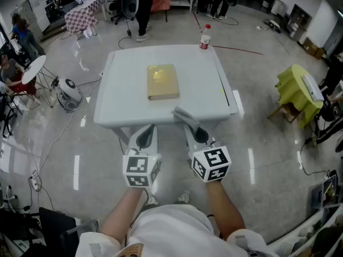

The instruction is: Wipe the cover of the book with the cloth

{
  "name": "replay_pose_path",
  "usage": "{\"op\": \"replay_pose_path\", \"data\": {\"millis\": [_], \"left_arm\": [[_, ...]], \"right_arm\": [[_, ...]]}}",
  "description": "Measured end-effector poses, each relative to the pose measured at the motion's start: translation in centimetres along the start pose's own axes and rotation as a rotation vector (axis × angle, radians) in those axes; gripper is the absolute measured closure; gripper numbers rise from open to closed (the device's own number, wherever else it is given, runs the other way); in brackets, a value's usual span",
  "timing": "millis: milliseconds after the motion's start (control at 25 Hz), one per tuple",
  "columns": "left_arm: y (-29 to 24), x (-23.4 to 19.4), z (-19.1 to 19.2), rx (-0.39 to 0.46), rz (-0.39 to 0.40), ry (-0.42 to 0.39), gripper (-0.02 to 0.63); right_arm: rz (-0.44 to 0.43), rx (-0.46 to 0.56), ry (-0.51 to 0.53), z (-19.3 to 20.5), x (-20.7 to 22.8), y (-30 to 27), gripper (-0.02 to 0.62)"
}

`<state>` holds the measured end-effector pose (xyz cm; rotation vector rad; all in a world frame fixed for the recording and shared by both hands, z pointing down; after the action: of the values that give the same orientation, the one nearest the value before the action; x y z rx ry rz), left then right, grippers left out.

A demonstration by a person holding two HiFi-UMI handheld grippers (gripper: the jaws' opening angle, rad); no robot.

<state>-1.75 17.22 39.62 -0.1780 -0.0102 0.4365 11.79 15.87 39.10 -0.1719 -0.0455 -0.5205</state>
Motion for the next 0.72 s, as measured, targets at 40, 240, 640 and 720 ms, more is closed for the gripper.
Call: {"op": "replay_pose_path", "data": {"millis": [40, 240, 640, 720], "left_arm": [[0.1, 0.1, 0.1, -0.008, 0.001, 0.004, 0.600], [-0.5, 0.5, -0.1, 0.000, -0.010, -0.002, 0.600], [-3.2, 1.8, 0.5, -0.023, -0.067, -0.010, 0.600], [-3.7, 2.1, 0.4, -0.024, -0.075, -0.023, 0.600]], "right_arm": [[-0.001, 0.001, 0.002, 0.0, 0.0, 0.0, 0.586], [-0.007, 0.005, 0.000, 0.0, 0.9, 0.3, 0.586], [-0.040, 0.000, -0.015, 0.6, 5.9, 0.8, 0.586], [-0.049, -0.006, -0.008, 0.8, 6.6, 0.6, 0.586]]}}
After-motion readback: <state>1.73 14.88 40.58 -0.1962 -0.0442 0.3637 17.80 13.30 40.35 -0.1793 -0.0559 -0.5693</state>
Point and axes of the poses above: the fingertips, and each gripper's own axes: y backward along the fingers, x to its right, z out of its underside, the point moved 3 cm from there along y, backward along the fingers, and after that the axes turned 5 degrees about z, right-handed, at the moved point
